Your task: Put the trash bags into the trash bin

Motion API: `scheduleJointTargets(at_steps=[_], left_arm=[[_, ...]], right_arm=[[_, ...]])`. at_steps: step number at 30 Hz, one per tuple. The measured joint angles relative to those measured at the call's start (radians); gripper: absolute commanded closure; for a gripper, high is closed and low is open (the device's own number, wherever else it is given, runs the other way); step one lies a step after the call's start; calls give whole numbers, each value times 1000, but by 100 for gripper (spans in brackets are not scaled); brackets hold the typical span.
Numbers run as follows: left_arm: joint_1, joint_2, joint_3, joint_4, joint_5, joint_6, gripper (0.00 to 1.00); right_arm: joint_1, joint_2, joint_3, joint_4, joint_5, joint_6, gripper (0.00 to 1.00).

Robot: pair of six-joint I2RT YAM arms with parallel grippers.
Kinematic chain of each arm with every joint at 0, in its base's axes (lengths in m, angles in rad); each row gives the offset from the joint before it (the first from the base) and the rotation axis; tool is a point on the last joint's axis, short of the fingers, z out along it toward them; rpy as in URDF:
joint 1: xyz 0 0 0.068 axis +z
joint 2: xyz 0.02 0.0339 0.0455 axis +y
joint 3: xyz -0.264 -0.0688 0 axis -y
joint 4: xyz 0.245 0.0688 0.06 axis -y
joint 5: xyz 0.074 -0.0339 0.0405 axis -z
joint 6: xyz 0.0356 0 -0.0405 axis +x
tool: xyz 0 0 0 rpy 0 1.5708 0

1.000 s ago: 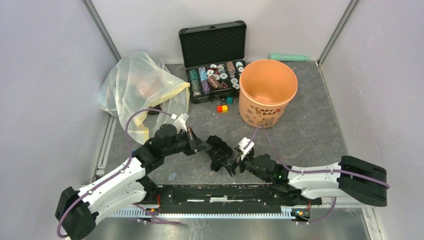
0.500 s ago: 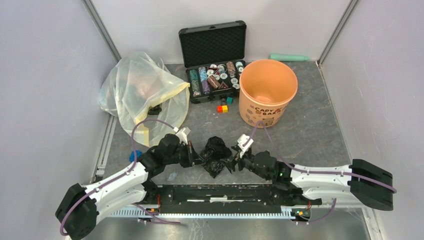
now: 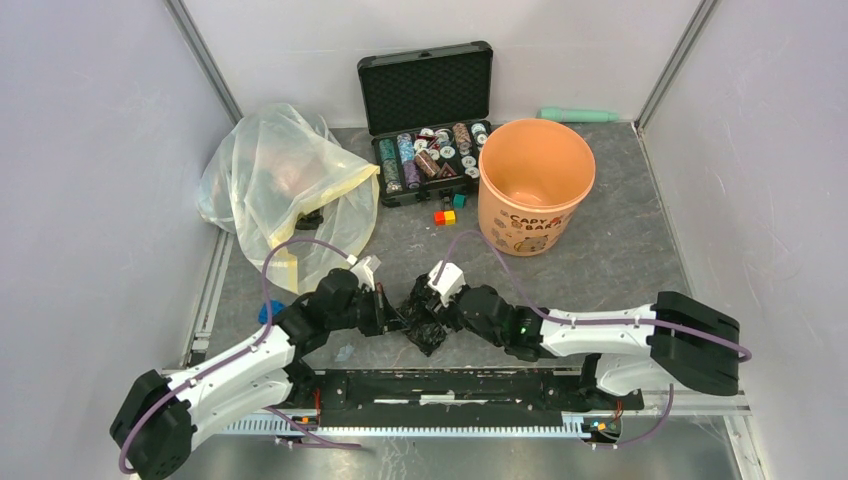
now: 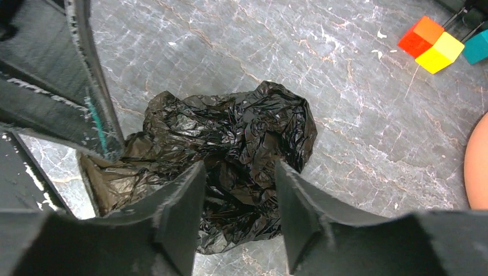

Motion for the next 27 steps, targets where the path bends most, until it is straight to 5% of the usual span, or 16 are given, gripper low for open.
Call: scheduleJointTargets(at_steps=[6, 11, 18, 27], left_arm=[[0, -21, 6, -58, -20, 14, 98], [0, -48, 23, -124, -82, 29, 98], [0, -110, 36, -232, -212, 31, 98], [0, -346, 43, -445, -501, -53, 98]], right_arm=[[0, 30, 17, -44, 51, 2, 100], [-9, -4, 2, -74, 144, 31, 100], [-57, -288, -143, -137, 326, 119, 100], [-150, -526, -181, -465, 557, 379, 100]])
